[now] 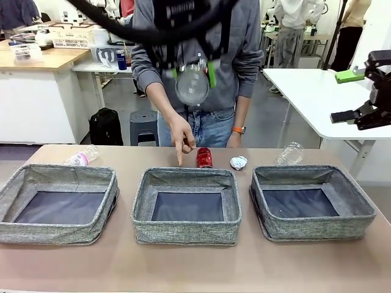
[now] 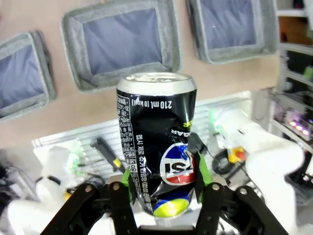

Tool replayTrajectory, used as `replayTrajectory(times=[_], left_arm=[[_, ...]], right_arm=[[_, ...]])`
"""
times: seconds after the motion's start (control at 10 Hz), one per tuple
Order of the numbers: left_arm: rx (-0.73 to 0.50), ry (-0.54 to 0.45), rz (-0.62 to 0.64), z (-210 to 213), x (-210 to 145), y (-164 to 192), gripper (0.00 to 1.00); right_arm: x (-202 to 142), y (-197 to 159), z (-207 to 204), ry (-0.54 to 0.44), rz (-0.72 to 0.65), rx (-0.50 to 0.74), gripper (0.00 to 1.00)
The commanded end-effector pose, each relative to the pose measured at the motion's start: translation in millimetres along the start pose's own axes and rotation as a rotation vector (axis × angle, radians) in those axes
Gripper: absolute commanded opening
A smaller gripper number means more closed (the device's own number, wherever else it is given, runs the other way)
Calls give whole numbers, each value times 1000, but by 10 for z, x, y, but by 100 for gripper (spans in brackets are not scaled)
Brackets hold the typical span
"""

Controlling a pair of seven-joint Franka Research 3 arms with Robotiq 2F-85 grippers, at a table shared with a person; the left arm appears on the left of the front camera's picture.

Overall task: Sort the waste into the appropriate baskets.
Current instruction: Place the picked waste into the Fabric basket indicated by the person.

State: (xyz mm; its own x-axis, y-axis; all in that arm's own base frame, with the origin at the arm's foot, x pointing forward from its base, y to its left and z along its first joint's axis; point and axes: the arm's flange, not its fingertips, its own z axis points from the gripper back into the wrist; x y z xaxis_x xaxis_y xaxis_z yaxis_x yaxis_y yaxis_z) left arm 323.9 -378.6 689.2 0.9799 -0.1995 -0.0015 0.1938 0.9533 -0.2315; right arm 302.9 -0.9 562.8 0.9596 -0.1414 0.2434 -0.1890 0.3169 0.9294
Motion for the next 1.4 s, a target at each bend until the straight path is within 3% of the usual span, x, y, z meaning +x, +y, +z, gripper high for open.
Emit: replayTrajectory(times=[0.0,0.2,0.5,1.0,1.1,1.2,1.3], left_arm=[[10,-25,-21,-716,96,375,52],[-35,-24,40,-1378,350,564,52],[-38,-58,127,-1978,597,691,52],[-13,-81,145,-2034,622,713,52],[-19,-79,144,-2034,621,717,63],[-4,-70,133,-2032,621,715,100],[-2,-71,130,-2026,623,713,100]], right_arm=[[23,8,-17,-8,22,21,100],[23,8,-17,-8,22,21,100],[23,8,-17,-8,22,21,100],[23,8,-17,-8,22,21,100],[23,8,-17,-8,22,21,100],[23,8,-17,-8,22,21,100],[23,8,-17,-8,22,21,100]])
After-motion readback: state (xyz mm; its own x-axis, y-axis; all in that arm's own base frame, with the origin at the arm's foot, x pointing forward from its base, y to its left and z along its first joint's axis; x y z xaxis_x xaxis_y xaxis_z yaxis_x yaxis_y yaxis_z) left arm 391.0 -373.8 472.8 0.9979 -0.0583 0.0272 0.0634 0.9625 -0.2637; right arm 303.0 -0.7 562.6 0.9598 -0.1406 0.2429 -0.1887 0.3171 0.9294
